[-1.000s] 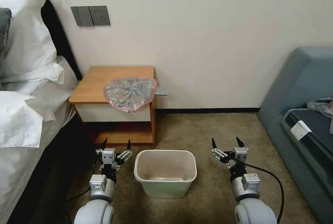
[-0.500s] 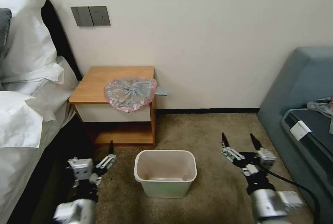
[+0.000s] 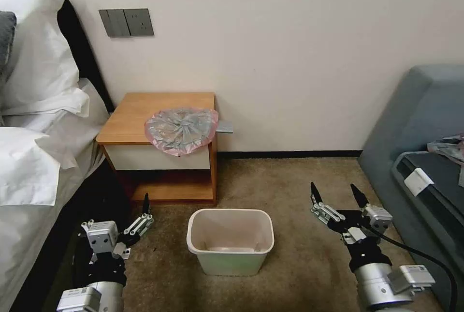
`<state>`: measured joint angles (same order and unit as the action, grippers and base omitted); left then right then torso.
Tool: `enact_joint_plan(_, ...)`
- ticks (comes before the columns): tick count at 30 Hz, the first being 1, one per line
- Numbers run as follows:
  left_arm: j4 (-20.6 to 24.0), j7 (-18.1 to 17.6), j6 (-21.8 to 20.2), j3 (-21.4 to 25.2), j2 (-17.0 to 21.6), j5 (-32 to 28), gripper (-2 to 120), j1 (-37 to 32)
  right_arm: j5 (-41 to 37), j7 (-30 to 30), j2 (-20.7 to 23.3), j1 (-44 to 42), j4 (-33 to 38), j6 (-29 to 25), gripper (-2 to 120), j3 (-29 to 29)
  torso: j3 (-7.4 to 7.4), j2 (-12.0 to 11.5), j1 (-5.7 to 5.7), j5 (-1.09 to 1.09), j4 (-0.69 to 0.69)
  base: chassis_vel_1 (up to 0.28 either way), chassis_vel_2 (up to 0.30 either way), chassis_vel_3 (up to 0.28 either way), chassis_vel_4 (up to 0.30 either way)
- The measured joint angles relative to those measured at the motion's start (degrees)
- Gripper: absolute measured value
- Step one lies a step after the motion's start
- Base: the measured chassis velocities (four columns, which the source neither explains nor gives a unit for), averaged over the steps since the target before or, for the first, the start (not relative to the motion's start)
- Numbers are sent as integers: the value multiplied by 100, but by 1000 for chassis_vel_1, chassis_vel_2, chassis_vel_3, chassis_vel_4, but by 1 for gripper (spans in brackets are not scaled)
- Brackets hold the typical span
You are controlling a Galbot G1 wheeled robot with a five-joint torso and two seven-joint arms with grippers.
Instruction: Pick up the garbage bag from the table and place it over the trash can.
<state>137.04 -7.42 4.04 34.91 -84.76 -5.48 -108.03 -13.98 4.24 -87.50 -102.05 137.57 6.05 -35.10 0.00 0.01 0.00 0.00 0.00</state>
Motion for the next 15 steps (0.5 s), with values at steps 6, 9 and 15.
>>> enact_joint_plan(6,-1,-68,-183,-5,72,-53,100,145,-673,-191,264,449,-152,364,100,95,0,-1,0,0,0,0,0,0,0)
enact_joint_plan(9,23,-69,-224,-27,86,-38,100,175,-1047,-291,397,706,-255,504,100,158,0,-1,0,0,0,0,0,0,0)
enact_joint_plan(15,107,-76,-316,9,118,-68,100,187,-2578,-671,868,1739,-832,901,100,423,0,-1,0,1,0,0,0,0,0)
